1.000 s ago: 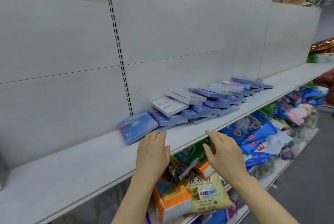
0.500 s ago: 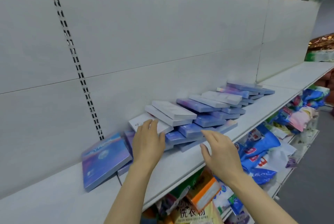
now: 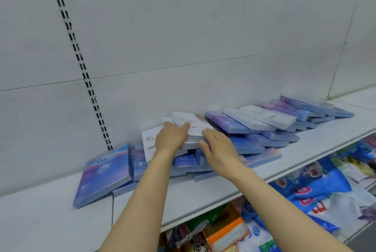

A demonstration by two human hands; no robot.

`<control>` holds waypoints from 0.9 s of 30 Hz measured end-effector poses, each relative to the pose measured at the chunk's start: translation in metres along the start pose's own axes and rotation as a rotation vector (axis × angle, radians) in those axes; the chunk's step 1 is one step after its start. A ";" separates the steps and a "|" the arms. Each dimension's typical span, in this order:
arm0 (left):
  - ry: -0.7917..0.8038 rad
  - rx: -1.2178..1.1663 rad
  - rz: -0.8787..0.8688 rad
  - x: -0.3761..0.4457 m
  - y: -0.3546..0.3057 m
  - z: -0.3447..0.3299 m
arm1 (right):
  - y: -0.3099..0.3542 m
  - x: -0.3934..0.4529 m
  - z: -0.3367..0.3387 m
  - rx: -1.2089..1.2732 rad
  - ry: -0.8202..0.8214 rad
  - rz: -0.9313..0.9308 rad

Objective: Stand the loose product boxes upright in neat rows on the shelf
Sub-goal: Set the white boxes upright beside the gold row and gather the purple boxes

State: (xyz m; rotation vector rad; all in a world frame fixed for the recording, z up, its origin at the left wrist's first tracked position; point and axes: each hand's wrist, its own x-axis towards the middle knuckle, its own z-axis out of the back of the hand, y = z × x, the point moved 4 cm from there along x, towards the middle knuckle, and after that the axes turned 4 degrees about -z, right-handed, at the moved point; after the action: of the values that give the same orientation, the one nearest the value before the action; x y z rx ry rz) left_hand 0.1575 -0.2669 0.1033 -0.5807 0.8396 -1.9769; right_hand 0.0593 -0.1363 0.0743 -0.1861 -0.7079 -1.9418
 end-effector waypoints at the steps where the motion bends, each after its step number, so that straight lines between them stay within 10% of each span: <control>1: -0.014 -0.048 0.042 0.003 -0.002 -0.002 | -0.003 0.002 0.001 0.054 -0.022 0.009; 15: -0.184 -0.669 0.038 -0.010 -0.003 -0.013 | -0.031 0.055 0.004 0.929 0.184 -0.433; 27: -0.462 -0.911 -0.135 -0.033 -0.007 0.000 | -0.057 0.037 0.034 1.303 -0.160 -0.317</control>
State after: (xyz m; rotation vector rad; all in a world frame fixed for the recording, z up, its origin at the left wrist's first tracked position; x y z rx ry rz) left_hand 0.1697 -0.2358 0.1063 -1.5722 1.3993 -1.3836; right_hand -0.0138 -0.1284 0.0952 0.6087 -2.0259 -1.3798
